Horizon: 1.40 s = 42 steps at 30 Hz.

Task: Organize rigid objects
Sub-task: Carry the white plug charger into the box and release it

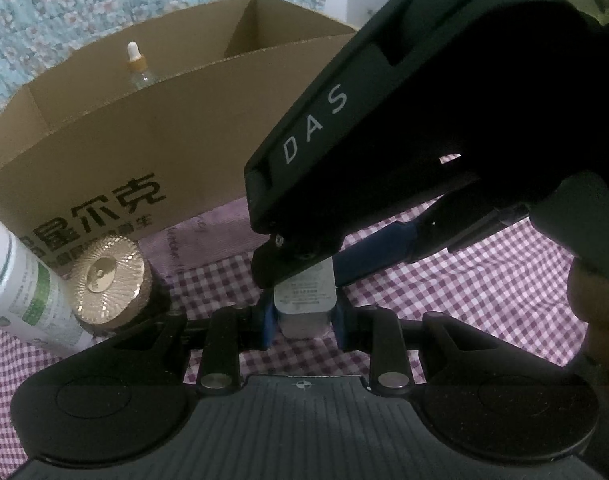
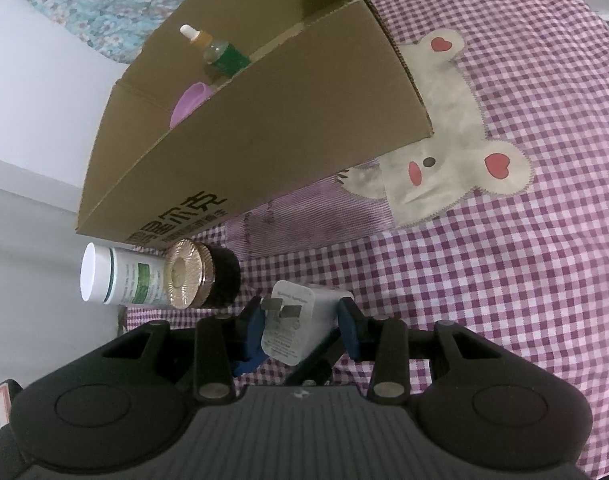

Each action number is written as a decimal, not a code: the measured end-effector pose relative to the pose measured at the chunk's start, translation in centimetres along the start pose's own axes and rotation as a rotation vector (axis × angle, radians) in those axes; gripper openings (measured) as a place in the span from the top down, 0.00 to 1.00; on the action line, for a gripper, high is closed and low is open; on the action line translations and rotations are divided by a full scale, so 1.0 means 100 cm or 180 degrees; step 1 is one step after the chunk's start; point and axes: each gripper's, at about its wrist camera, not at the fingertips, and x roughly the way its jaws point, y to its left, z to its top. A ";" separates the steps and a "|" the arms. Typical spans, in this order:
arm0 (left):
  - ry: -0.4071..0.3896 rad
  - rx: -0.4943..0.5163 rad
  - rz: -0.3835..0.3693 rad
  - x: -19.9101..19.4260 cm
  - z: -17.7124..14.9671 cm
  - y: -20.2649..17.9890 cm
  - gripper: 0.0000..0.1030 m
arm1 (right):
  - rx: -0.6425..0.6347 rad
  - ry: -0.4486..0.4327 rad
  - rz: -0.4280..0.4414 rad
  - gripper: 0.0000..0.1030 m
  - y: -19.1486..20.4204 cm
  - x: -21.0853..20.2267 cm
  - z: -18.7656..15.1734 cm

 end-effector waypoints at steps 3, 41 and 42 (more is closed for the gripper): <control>-0.0052 0.0011 0.0037 -0.009 0.001 0.001 0.74 | -0.0030 -0.0027 0.0034 0.58 0.005 -0.005 0.001; 0.0054 -0.0865 0.0254 0.020 0.134 0.110 0.74 | -0.0572 -0.0030 0.0252 0.58 0.098 0.018 0.163; 0.0081 -0.0879 0.0258 0.025 0.135 0.109 0.74 | -0.0578 -0.0002 0.0225 0.58 0.096 0.023 0.164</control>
